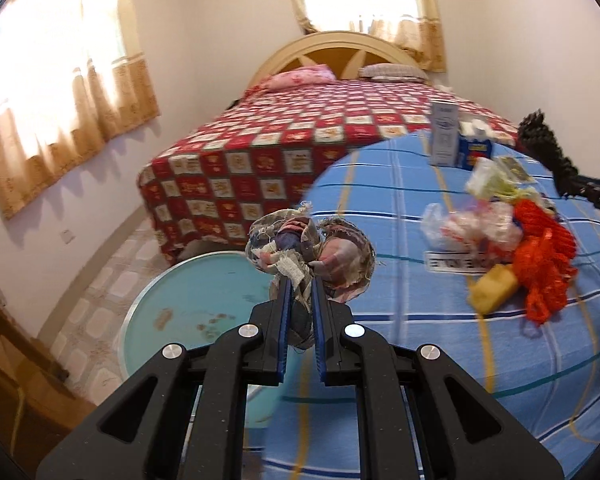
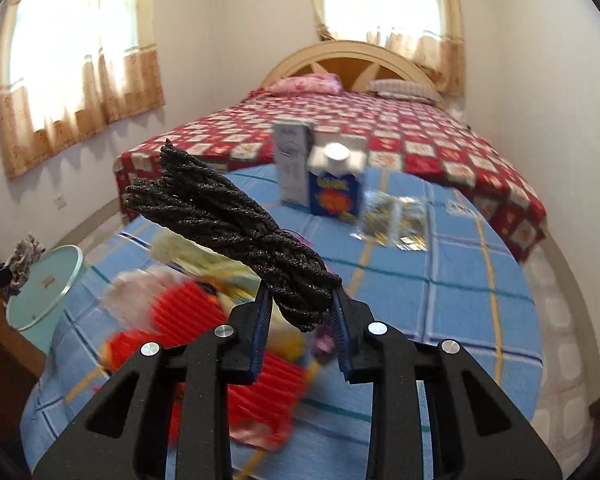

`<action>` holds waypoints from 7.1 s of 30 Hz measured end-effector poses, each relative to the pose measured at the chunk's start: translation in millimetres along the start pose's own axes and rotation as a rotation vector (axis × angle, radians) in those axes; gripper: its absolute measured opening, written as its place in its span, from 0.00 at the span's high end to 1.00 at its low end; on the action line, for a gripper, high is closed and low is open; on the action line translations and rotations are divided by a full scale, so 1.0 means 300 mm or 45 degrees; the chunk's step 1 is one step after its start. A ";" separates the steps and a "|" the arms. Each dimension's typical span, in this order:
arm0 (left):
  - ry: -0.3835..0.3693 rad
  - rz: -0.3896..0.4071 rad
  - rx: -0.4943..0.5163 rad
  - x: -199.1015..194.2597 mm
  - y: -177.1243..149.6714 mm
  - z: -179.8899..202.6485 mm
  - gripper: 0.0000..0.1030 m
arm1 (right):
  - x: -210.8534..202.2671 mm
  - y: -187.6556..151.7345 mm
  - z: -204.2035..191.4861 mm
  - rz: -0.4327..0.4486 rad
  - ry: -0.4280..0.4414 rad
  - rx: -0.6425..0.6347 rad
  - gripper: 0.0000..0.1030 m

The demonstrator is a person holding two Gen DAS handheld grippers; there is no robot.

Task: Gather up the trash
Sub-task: 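Carry the wrapper and black net over the bin and open both tools, then grasp the yellow sponge with the left tool, then grasp the red mesh net with the right tool while the left tool carries the sponge, then move both held items over the bin and open both tools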

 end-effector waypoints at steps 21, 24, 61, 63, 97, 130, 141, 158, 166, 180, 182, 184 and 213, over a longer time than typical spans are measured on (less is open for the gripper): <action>0.211 -0.171 -0.120 0.051 -0.212 -0.333 0.90 | 0.138 -0.035 -0.602 -0.085 0.190 -0.341 0.72; 0.236 -0.177 -0.128 0.053 -0.223 -0.372 0.90 | 0.165 -0.056 -0.672 -0.105 0.196 -0.389 0.72; 0.271 -0.243 -0.189 0.095 -0.313 -0.481 0.89 | 0.350 -0.216 -1.015 -0.232 0.261 -0.587 0.72; 0.265 -0.241 -0.190 0.095 -0.312 -0.479 0.89 | 0.352 -0.218 -1.018 -0.236 0.265 -0.594 0.72; -0.043 -0.168 -0.024 0.097 -0.197 0.033 0.40 | -0.077 -0.102 -0.148 0.019 -0.023 -0.122 0.29; -0.313 0.086 0.224 0.029 0.109 0.441 0.75 | -0.102 -0.207 0.164 0.008 -0.092 0.102 0.25; -0.165 0.054 0.126 0.010 0.052 0.237 0.75 | 0.027 -0.202 0.037 -0.104 -0.014 0.036 0.31; -0.118 0.055 0.064 -0.009 0.032 0.140 0.75 | -0.026 -0.211 -0.042 -0.110 0.087 -0.021 0.85; -0.044 0.045 0.023 -0.011 0.021 0.050 0.75 | -0.081 -0.123 -0.087 -0.029 0.109 -0.028 0.85; 0.116 -0.064 -0.056 0.046 -0.086 -0.150 0.74 | -0.015 -0.052 -0.293 -0.018 0.183 -0.132 0.85; 0.134 -0.075 -0.063 0.050 -0.099 -0.173 0.74 | 0.000 -0.053 -0.324 -0.025 0.192 -0.149 0.85; 0.147 -0.086 -0.069 0.053 -0.111 -0.193 0.74 | 0.016 -0.056 -0.367 -0.036 0.204 -0.172 0.85; 0.249 -0.200 -0.163 0.094 -0.250 -0.410 0.74 | 0.243 -0.124 -0.774 -0.169 0.300 -0.392 0.85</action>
Point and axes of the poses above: each gripper's, at about its wrist camera, not at the fingertips, and x roughly the way its jaws point, z to its right, y to its top, the point moved 10 cm from there along x, roughly the way its jaws point, and after that the axes turned 14 degrees about x, right-handed, at the moved point
